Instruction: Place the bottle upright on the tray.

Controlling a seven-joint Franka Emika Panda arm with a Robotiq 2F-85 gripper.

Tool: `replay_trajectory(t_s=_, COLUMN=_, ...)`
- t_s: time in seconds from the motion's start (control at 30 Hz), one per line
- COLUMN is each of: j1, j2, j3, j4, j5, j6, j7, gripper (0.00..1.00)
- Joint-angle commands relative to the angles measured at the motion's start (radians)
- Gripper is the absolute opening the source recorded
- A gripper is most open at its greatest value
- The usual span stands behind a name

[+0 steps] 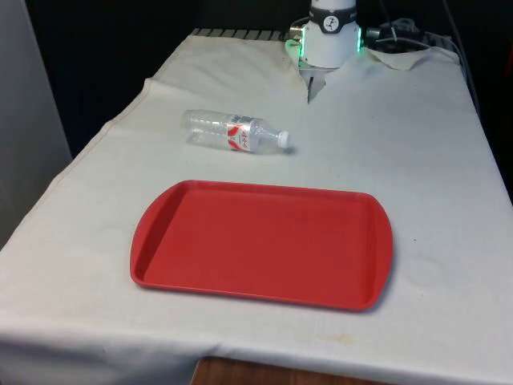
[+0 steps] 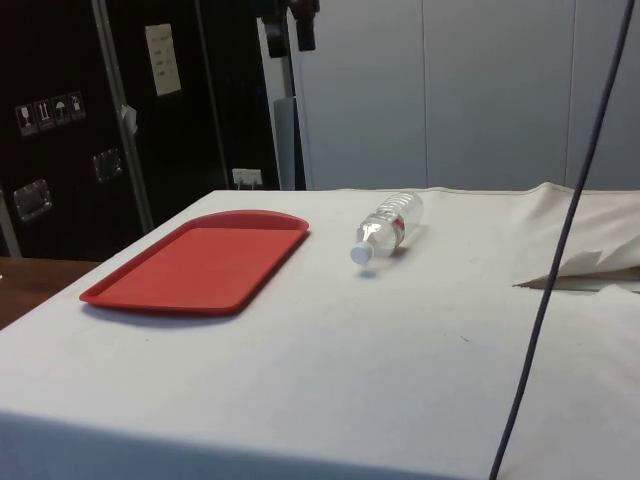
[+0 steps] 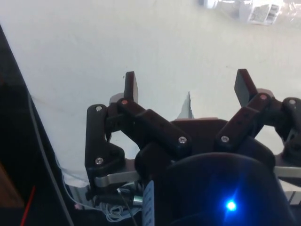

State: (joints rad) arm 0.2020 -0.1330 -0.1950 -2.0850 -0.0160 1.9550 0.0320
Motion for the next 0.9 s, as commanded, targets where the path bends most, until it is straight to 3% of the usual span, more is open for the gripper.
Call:
replay_trajectory(t_s=0.0, j1=-0.001, j2=-0.015, j3=0.002, j4=-0.016, j5=-0.012, j6=0.017, j7=0.010, gripper=1.00)
replay_trajectory(t_s=0.6, j1=-0.002, j2=-0.120, j3=0.000, j4=-0.141, j5=-0.035, j6=0.071, j7=0.004, gripper=1.00)
replay_trajectory(t_s=0.87, j1=-0.012, j2=-0.165, j3=-0.024, j4=-0.209, j5=-0.058, j6=0.116, j7=-0.013, gripper=1.00)
